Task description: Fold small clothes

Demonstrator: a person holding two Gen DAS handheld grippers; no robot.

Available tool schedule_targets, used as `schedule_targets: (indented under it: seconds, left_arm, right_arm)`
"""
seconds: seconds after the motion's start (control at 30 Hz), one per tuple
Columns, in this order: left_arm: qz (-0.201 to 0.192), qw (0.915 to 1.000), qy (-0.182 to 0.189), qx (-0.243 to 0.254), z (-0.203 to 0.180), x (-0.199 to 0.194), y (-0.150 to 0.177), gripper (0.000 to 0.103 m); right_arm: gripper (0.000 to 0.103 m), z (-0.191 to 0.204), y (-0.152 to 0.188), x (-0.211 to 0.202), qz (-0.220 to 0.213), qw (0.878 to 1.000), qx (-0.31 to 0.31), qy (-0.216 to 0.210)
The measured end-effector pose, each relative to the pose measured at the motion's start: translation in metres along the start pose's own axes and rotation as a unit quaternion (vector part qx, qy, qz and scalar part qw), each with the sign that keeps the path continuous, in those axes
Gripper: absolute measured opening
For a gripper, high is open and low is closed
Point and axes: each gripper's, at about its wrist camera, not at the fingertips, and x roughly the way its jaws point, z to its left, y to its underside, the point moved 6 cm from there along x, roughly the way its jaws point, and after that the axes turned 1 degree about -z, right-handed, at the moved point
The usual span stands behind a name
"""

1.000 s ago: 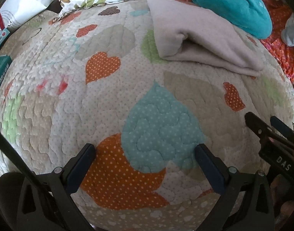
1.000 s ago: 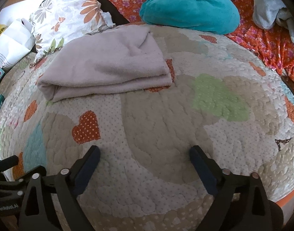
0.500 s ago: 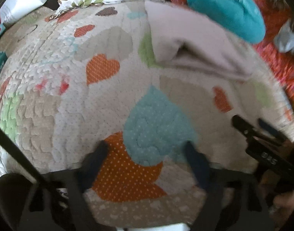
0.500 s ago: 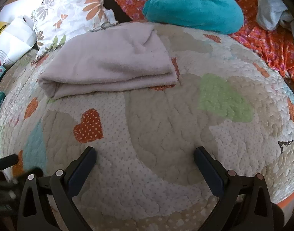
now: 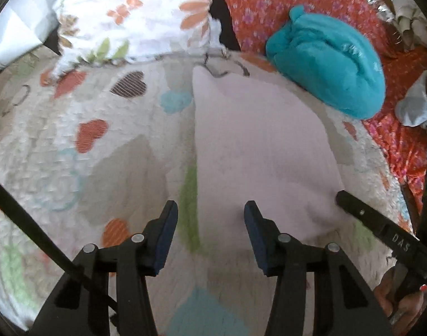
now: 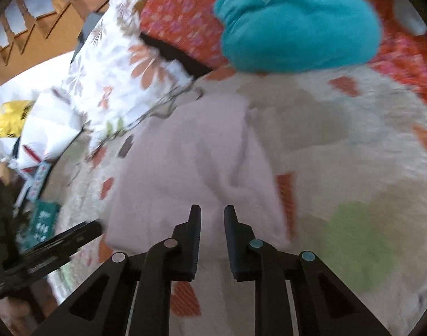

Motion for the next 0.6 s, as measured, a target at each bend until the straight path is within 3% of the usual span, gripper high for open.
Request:
schedule_targets:
  seconds: [0.03,0.1,0.17,0.23,0.33,0.47,0.6]
  left_arm:
    - [0.012,0.9999,-0.005,0.003,-0.001,0.01,0.002,0.049]
    - [0.031,0.9995,0.001,0.001,-0.001,0.027,0.008,0.052]
    - [0.02,0.9997,0.009,-0.009,0.0,0.027,0.011,0.054]
    - [0.018,0.9998,0.01,-0.005,0.0,0.027,0.011,0.055]
    - [0.019,0.9997,0.012,-0.011,0.002,0.028,0.01,0.059]
    - [0.019,0.9997,0.012,-0.012,0.002,0.028,0.01,0.059]
    - [0.013,0.9999,0.0,0.007,0.0,0.027,0.01,0.059]
  right_arm:
    - [0.019,-0.005,0.0,0.008,0.01,1.0,0.001,0.008]
    - [0.014,-0.028,-0.005,0.018,0.015,0.998,0.009,0.068]
    - [0.018,-0.046,-0.016,0.002,-0.02,0.992,0.026,0.119]
    - [0.018,-0.049,-0.024,-0.013,-0.043,0.995,0.039,0.087]
    - [0.018,-0.041,-0.034,-0.016,-0.046,0.998,0.034,0.041]
    - [0.018,-0.028,-0.037,0.01,-0.015,1.0,0.025,-0.001]
    - [0.017,-0.029,-0.037,0.048,0.024,0.999,0.042,-0.015]
